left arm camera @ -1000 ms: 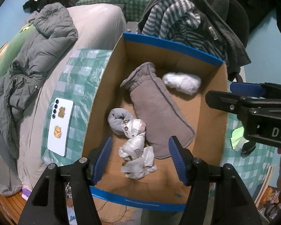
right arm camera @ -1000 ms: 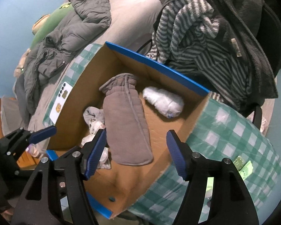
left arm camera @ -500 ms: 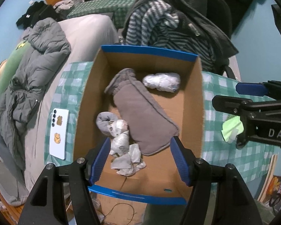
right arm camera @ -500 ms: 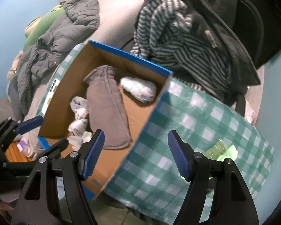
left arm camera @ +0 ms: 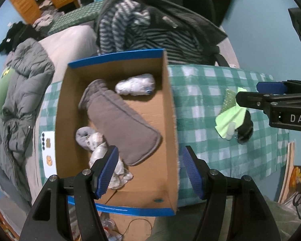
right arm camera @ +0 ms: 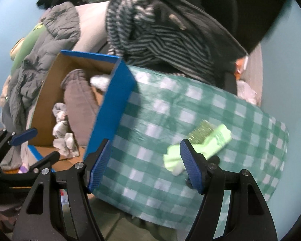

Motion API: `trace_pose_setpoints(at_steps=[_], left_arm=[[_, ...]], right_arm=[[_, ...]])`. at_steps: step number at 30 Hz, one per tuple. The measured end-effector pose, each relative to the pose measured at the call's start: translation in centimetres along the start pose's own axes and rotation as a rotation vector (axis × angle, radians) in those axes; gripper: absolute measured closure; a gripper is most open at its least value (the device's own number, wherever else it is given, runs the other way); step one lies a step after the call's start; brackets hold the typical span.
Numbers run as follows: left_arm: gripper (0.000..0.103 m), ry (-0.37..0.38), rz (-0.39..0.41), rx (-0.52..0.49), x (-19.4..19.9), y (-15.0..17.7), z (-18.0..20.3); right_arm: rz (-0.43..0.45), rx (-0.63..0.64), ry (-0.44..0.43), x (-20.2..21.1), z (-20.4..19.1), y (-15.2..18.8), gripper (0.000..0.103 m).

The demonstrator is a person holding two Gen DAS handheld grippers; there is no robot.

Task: Organize soft objects
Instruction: 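Move both tools back over the black sock and green items on the table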

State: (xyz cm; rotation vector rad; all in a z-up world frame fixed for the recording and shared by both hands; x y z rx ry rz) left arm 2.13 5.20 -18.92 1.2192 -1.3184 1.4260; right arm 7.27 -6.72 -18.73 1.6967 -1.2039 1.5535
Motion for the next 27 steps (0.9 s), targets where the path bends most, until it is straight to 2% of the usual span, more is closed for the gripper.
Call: trace_pose_setpoints(at_steps=[12, 27], left_arm=[[0.036, 0.053, -0.027, -0.12, -1.2, -0.1, 5.5], [0.036, 0.079, -0.062, -0.2, -4.2, 0.0, 11.0]], right_arm=[[-0.009, -0.178, 0.042, 0.3, 7.7, 4.6, 0.032], [-0.036, -0.264, 0.018, -2.1, 12.4, 8.5, 0.032]])
Point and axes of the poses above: each gripper's, at about its wrist camera, not at the fingertips, and x roughly against the way its jaws point, z to its right, y to its underside, the point moved 9 cm from there along -x, roughly the way its jaws point, and after that the axes turned 5 degrees about x, right-handed, at the moved point
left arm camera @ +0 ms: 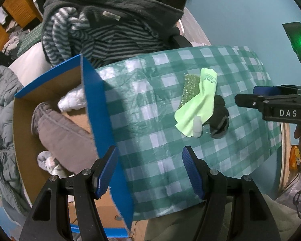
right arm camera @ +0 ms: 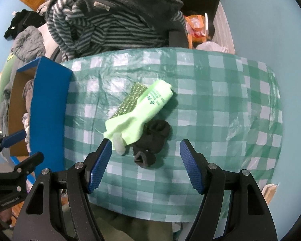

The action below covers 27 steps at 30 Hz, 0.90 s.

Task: Organize soft objects
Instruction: 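Move both tools back over the black sock and green items on the table, then close the right tool on the black sock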

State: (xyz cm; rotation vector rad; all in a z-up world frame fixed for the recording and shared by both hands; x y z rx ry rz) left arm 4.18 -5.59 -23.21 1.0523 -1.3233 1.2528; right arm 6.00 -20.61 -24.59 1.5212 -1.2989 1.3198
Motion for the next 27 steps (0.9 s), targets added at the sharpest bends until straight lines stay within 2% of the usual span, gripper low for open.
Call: trace_pose_setpoints(at_steps=[15, 27], left_arm=[[0.036, 0.048, -0.033, 0.012, -3.7, -0.4, 3.2], [0.036, 0.043, -0.058, 0.029, -6.3, 0.0, 4.0]], right_arm=[[-0.089, 0.019, -0.068, -4.5, 0.5, 1.3, 0.032], [-0.153, 0.065, -0.046, -7.8, 0.4, 2.0, 0.032]])
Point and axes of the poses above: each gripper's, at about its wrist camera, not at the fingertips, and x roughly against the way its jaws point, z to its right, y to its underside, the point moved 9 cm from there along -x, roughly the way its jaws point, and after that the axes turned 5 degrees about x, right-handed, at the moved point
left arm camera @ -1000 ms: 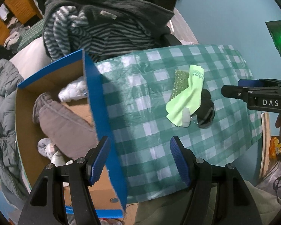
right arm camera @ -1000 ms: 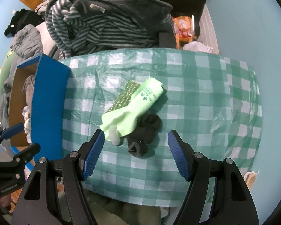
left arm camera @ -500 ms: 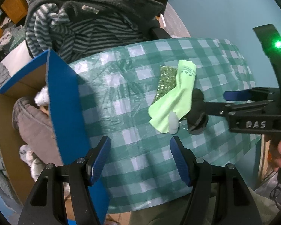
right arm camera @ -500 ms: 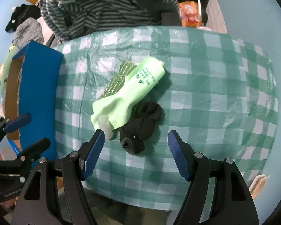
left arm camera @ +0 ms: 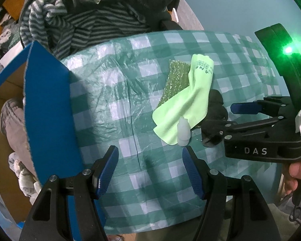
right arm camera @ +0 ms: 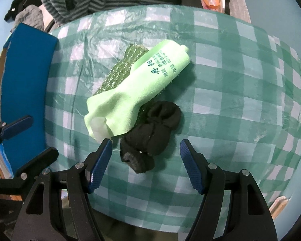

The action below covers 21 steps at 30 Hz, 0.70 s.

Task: Organize soft objects
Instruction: 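Close the right tool on the black sock, then close the left tool on the small white plastic piece while the right tool lifts the black sock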

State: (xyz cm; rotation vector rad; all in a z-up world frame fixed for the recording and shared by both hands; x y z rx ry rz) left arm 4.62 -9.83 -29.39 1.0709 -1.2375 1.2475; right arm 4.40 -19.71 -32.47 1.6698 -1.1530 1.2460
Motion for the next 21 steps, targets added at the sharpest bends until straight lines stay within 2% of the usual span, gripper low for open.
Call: trace_pose_setpoints(at_steps=[2, 5, 7, 12, 21], left_arm=[[0.036, 0.005, -0.006, 0.008, -0.4, 0.1, 0.1], [0.036, 0.013, -0.018, 0.012, -0.8, 0.2, 0.4], [0.036, 0.015, -0.025, 0.013, -1.1, 0.3, 0.5], [0.036, 0.025, -0.036, 0.012, -1.5, 0.3, 1.3], [0.036, 0.061, -0.054, 0.031, -2.4, 0.1, 2.7]], right_arm=[[-0.01, 0.008, 0.007, -0.4, 0.0, 0.1, 0.033], [-0.031, 0.024, 0.002, -1.0, 0.0, 0.5, 0.054], [-0.033, 0.026, -0.01, -1.0, 0.1, 0.7, 0.057], [-0.023, 0.048, 0.024, -0.3, 1.1, 1.6, 0.059], [-0.031, -0.006, 0.062, 1.4, 5.3, 4.2, 0.059]])
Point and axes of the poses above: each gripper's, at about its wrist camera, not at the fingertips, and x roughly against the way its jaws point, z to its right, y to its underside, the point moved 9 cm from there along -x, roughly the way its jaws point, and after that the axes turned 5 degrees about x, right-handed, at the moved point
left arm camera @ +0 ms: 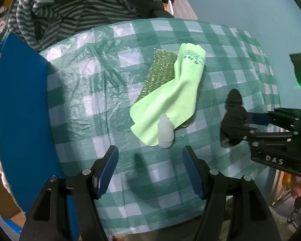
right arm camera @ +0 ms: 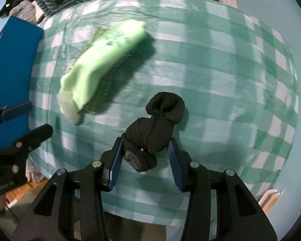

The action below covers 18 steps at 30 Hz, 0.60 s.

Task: Organize soft objects
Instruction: 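Close the left tool on the small white plastic piece while the right tool lifts the black sock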

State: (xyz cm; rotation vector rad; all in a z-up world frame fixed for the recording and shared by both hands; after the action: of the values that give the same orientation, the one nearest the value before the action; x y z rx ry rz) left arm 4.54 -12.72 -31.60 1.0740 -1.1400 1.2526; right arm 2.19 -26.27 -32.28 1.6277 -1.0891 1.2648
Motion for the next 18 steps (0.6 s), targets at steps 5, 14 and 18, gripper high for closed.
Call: trace_pose_setpoints(at_steps=[5, 14, 18], left_arm=[[0.036, 0.02, -0.004, 0.026, -0.7, -0.4, 0.6], [0.036, 0.01, -0.007, 0.057, -1.9, -1.2, 1.6], [0.04, 0.017, 0.0, 0.072, -2.2, -1.4, 1.8]], right_arm=[[0.047, -0.024, -0.001, 1.1, 2.1, 0.1, 0.058], [0.064, -0.02, 0.004, 1.4, 2.9, 0.3, 0.039], [0.059, -0.022, -0.001, 1.3, 2.9, 0.2, 0.037]])
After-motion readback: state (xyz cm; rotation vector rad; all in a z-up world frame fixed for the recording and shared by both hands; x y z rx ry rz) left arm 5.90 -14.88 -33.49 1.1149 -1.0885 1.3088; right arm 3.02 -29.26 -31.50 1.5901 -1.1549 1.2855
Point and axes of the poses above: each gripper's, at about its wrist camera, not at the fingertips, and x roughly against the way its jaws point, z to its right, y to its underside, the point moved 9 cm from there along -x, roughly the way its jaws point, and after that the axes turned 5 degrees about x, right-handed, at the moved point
